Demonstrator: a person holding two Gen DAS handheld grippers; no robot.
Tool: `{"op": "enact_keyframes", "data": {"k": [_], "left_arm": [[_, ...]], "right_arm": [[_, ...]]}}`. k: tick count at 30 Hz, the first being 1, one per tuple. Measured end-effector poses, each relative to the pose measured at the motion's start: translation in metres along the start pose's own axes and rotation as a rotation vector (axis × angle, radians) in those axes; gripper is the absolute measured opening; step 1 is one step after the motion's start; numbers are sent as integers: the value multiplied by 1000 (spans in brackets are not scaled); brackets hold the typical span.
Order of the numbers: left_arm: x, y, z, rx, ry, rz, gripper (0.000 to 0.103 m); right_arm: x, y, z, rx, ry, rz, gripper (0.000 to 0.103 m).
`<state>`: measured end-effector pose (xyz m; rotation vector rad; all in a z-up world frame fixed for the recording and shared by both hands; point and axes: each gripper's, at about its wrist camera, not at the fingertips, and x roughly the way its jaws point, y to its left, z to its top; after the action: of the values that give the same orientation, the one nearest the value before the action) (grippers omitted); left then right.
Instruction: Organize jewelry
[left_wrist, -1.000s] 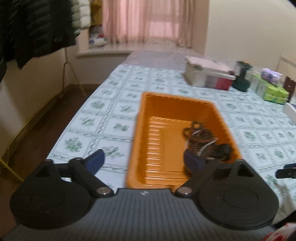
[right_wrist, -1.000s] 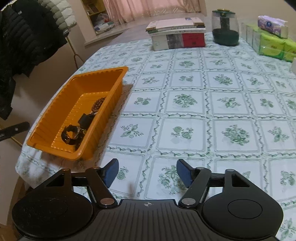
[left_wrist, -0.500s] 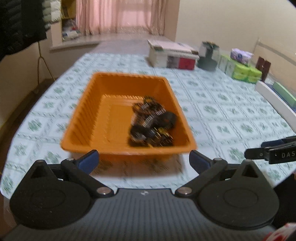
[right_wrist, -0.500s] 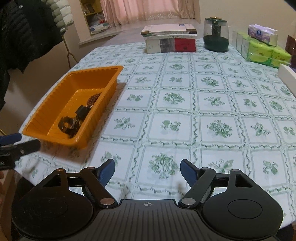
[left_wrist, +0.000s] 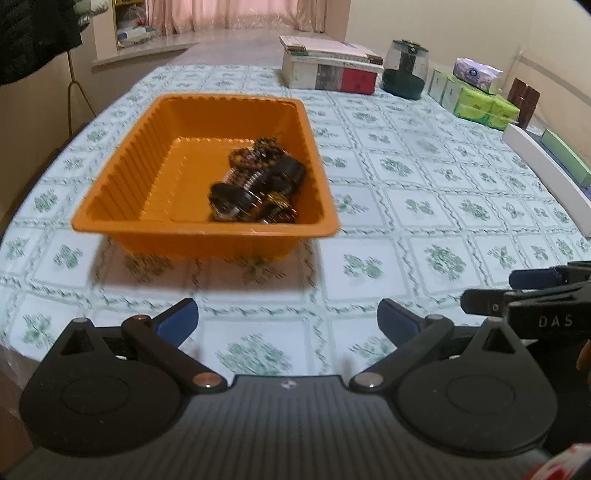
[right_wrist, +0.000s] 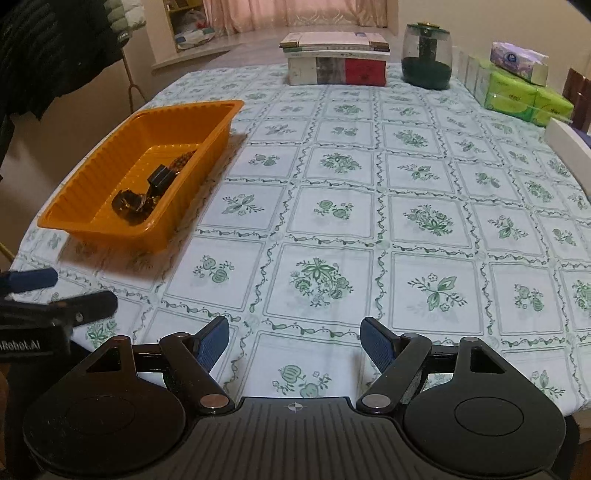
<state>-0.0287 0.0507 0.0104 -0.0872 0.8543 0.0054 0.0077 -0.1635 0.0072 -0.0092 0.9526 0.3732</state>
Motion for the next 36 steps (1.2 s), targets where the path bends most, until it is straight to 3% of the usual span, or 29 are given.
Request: {"op": "enact_keyframes", "data": {"k": [19, 36], "left_arm": [[1, -29, -4, 50, 13, 2, 102], [3, -28, -4, 42, 16, 14, 102]], "right_arm": [[-18, -9, -13, 5, -13, -25, 78], [-19, -4, -12, -14, -16, -23, 78]]}}
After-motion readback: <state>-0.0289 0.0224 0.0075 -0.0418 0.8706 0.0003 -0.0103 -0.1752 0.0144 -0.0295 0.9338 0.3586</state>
